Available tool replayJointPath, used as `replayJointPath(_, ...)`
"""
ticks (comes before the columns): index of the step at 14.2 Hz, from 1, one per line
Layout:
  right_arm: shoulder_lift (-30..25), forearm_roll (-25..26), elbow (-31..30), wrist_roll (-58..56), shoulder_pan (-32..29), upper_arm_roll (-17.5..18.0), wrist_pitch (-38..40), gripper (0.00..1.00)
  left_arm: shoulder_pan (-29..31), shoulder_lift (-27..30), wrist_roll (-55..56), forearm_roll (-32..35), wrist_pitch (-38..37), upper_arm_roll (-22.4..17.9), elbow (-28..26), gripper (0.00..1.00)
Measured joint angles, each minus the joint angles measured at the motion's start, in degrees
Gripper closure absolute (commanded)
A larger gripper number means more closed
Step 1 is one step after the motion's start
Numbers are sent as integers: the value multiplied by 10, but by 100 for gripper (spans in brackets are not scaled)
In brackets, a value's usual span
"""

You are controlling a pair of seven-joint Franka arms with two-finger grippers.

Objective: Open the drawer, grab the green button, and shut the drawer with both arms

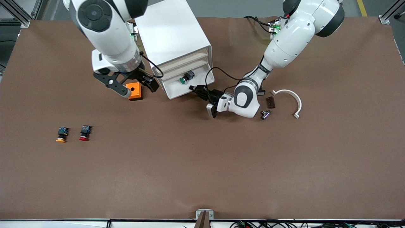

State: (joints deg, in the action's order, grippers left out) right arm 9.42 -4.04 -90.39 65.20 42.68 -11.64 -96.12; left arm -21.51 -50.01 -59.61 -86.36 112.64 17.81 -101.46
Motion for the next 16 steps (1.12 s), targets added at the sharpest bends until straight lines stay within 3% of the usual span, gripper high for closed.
replayJointPath(7, 40, -5, -48, 145, 71, 0, -79, 0, 2, -2, 3, 0, -10, -34, 21, 99)
replayJointPath(8, 51, -5, -51, 160, 82, 0, -91, 0, 3, -2, 6, 0, -11, -38, 23, 90)
replayJointPath(10, 69, -5, -66, 177, 102, 1, -131, 0, 9, -2, 13, 0, -12, -40, 24, 0)
replayJointPath(13, 79, -5, -106, 181, 118, 1, -194, 0, 9, -3, 60, 11, 2, -42, 25, 0)
replayJointPath(16, 86, -5, -126, 181, 126, 1, -208, 0, 12, -3, 144, 75, 10, -47, 39, 0)
